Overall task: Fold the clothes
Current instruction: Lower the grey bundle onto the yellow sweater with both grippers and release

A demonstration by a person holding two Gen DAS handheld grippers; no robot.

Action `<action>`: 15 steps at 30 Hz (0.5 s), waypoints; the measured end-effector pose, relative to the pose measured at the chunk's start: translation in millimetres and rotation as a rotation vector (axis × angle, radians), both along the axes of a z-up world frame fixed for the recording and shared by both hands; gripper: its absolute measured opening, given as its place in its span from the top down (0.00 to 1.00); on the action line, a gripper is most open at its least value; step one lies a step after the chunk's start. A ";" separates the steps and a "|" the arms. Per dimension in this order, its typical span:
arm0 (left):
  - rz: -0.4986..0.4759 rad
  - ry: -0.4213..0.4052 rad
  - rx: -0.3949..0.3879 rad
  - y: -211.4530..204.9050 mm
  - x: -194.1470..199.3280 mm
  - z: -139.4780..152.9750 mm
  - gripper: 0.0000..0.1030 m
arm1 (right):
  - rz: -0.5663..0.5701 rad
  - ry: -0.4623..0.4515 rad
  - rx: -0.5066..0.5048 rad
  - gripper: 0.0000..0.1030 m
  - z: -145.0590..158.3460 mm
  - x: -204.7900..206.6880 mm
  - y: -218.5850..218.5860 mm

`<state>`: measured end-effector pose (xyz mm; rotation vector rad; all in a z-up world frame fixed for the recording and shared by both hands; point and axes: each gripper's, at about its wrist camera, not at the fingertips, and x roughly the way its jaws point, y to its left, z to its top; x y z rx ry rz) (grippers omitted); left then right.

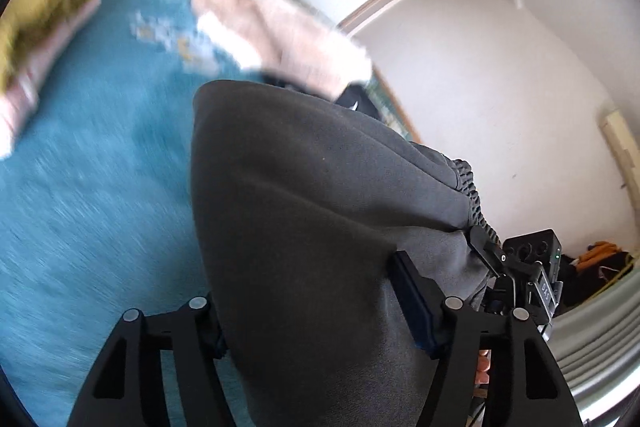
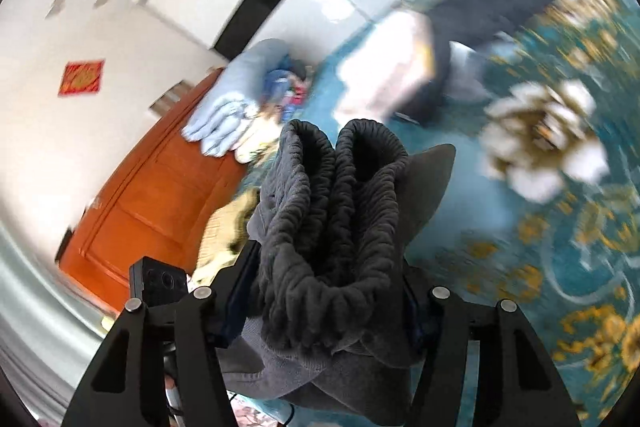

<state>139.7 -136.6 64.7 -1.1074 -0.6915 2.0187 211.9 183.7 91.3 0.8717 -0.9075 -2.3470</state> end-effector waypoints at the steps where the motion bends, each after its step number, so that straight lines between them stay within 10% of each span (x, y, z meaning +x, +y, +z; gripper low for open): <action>1: 0.009 0.011 -0.003 -14.9 -6.5 7.3 0.33 | 0.019 0.027 0.016 0.39 12.6 -3.3 -13.4; 15: 0.168 0.044 -0.201 -245.9 -144.6 92.2 0.32 | 0.326 0.021 0.060 0.39 75.0 -169.1 -281.6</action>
